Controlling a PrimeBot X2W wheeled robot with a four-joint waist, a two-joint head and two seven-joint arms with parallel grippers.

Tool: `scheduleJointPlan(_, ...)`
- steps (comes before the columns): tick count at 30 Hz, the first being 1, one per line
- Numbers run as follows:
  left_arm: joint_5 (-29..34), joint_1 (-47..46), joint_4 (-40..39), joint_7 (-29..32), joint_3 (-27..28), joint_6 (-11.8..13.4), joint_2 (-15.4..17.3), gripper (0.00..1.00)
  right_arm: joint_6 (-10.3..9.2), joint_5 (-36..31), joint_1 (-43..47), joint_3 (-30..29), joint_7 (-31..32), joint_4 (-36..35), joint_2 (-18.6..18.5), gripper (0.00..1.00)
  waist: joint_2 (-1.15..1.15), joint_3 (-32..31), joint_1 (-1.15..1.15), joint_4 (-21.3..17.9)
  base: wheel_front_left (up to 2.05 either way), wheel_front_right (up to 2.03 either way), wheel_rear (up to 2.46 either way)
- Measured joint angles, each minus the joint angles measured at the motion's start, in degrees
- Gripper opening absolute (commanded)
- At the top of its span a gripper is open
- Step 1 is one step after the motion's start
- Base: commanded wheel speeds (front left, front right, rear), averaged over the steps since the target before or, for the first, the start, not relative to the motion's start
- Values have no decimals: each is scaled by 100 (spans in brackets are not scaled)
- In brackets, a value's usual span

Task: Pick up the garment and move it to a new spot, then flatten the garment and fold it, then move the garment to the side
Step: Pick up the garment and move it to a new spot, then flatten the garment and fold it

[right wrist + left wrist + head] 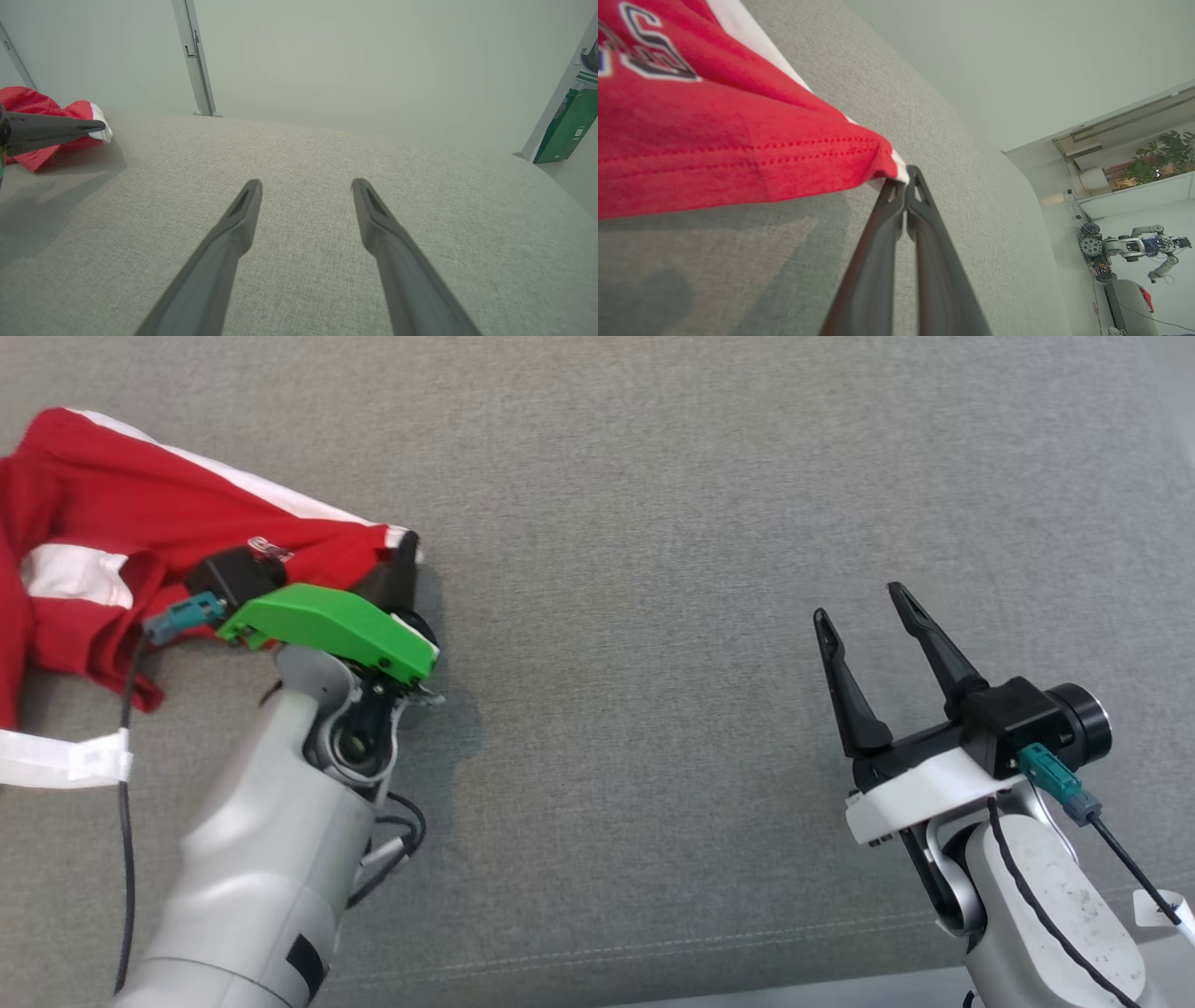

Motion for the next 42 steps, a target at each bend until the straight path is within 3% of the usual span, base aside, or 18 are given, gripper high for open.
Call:
scheduleJointPlan(12,-934,1179,-1995,110,-2270,12,119,0,-97,151,22,-154,0,83,102,100,0,-234,0,-884,0,0,0)
scheduleJointPlan(22,-1215,1619,-3019,272,-3724,425,158,0,-210,210,339,-447,-5,111,124,100,0,-452,0,-1475,0,0,0)
scheduleJointPlan(27,-1061,1741,-2787,331,-3897,666,162,0,-259,216,453,-552,-5,109,91,100,0,-544,0,-1437,0,0,0)
scheduleJointPlan(34,-847,2087,-2366,235,-3796,1021,176,0,-243,213,518,-556,-5,110,48,100,0,-659,0,-1067,0,0,0)
scheduleJointPlan(42,-1063,2508,-2206,-16,-3430,1146,252,0,-135,125,570,-482,-5,113,-66,100,0,-783,0,-557,0,0,0)
